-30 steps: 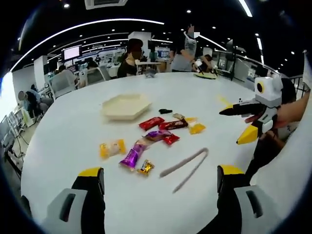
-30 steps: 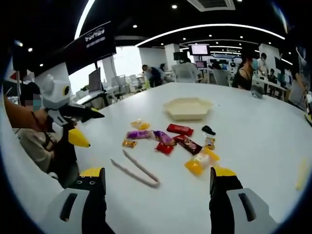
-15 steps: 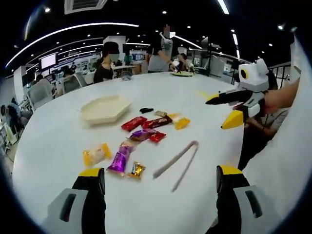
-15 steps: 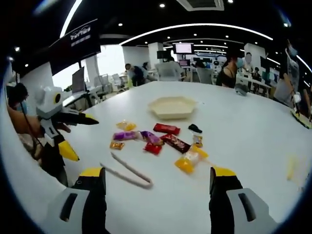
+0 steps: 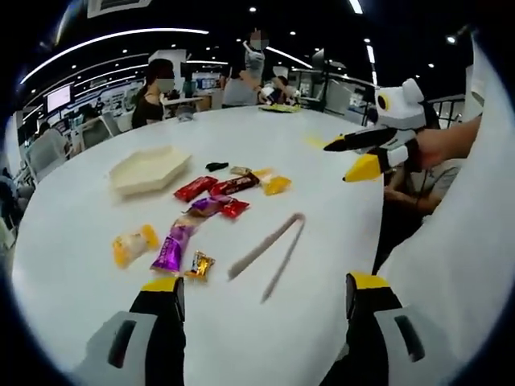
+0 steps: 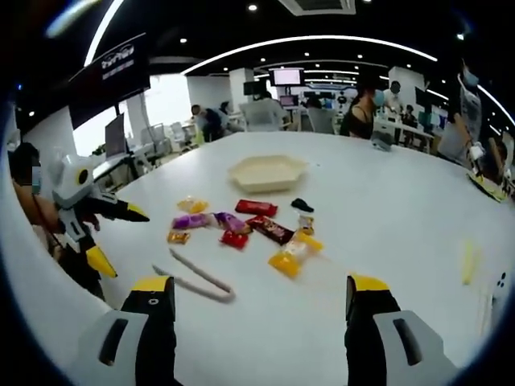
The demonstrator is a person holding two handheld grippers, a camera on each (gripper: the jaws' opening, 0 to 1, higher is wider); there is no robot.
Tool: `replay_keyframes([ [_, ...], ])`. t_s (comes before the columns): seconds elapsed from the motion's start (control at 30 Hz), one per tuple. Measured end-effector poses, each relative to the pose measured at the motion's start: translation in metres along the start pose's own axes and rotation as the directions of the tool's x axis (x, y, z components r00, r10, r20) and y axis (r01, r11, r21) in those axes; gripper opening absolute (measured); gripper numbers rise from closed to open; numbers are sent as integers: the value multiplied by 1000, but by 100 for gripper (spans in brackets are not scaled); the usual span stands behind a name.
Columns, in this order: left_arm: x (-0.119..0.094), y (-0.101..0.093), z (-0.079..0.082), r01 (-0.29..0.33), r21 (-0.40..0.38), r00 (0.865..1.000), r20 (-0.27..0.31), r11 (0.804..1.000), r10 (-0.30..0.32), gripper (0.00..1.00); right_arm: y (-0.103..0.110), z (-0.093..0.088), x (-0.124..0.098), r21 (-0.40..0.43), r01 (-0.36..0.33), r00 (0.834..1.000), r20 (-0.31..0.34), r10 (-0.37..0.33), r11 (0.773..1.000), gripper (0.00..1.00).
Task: Place the target food into the container with the food tongs after gripping and lifting it, then release it inside without dropping or visibly crushing the food.
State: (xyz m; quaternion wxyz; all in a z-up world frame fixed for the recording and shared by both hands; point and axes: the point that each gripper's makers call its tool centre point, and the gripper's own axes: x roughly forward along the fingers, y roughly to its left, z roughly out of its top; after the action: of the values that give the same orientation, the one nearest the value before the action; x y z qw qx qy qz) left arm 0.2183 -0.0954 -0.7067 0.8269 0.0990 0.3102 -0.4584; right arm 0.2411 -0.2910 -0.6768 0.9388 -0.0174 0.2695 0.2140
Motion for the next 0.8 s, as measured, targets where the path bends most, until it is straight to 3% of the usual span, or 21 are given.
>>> replay_keyframes([
  [0.27,8,-8,-1,26,6,1000,-2,1000,-26,82,-12,-5,-9,11,45,999,2,-45,999,89],
  [0.8,14,-11,8,44,-25,999,2,999,-44,84,-5,-12,-11,54,60,998,-4,-60,997,88],
])
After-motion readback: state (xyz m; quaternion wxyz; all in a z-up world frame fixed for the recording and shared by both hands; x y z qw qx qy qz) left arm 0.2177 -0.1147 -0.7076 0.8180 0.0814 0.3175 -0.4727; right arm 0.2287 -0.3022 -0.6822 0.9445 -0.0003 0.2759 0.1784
